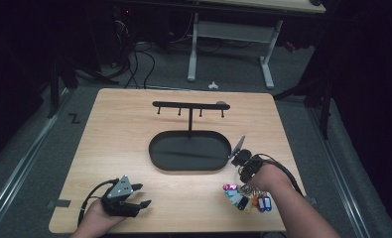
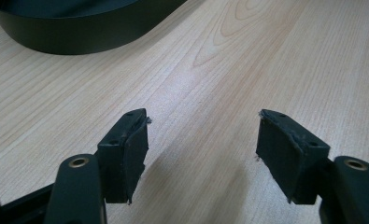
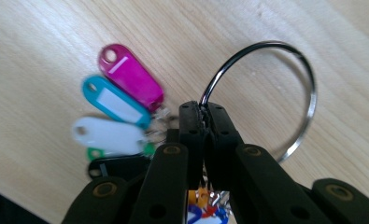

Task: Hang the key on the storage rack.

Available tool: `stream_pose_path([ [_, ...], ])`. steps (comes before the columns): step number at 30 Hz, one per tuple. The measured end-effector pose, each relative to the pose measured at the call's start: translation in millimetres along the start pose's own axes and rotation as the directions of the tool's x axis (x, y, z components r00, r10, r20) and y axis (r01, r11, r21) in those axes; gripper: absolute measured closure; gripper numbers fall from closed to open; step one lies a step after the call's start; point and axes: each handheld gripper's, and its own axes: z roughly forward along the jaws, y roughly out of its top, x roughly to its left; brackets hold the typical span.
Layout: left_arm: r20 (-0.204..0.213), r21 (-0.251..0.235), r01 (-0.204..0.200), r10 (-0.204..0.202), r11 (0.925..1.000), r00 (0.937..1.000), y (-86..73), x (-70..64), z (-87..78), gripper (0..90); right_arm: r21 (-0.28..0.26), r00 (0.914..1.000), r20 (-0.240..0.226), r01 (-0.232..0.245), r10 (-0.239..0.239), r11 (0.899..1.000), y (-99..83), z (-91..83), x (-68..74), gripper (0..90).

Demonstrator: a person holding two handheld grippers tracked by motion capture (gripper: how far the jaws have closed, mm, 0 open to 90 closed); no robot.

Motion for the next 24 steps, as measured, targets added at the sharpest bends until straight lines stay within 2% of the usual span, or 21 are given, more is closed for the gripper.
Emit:
stream_pose_path([
  [4, 0.002, 0.005, -0.005, 0.005, 1.0000, 1.0000, 0.1, -0.2, -0.3, 34.4, -0.028, 0.9999, 0.014, 0.003, -0.003, 1.000, -4.2, -10.8, 1.1, 86.9],
  [6, 0.002, 0.006, -0.006, 0.006, 1.0000, 1.0000, 0.1, 0.2, -0.2, 34.4, -0.036, 0.9992, 0.025, 0.033, -0.032, 0.999, -5.5, -14.7, 0.2, 86.9],
  [7, 0.003, 0.007, -0.005, 0.005, 1.0000, 1.0000, 0.1, 0.3, -0.1, 34.4, -0.035, 0.9997, 0.024, 0.003, -0.002, 0.999, -6.8, -18.0, 2.8, 87.0],
  [8, 0.003, 0.008, -0.003, 0.003, 1.0000, 1.0000, 0.0, 0.1, 0.1, 34.4, -0.043, 0.9995, 0.026, 0.018, -0.016, 0.999, -7.3, -19.3, 1.8, 87.0],
  [12, 0.002, 0.007, -0.002, 0.002, 1.0000, 1.0000, 0.0, -0.1, 0.3, 34.4, -0.059, 0.9988, 0.044, 0.024, -0.021, 0.998, -10.4, -26.3, 3.2, 87.0],
  [13, 0.002, 0.007, -0.002, 0.002, 1.0000, 1.0000, 0.0, -0.1, 0.3, 34.4, -0.059, 0.9988, 0.048, 0.013, -0.010, 0.998, -11.0, -27.8, 3.8, 87.0],
  [24, 0.000, 0.008, -0.004, 0.004, 1.0000, 1.0000, -0.2, -0.8, 0.8, 34.4, -0.095, 0.9943, 0.106, 0.019, -0.008, 0.995, -18.5, -45.8, -1.0, 87.5],
])
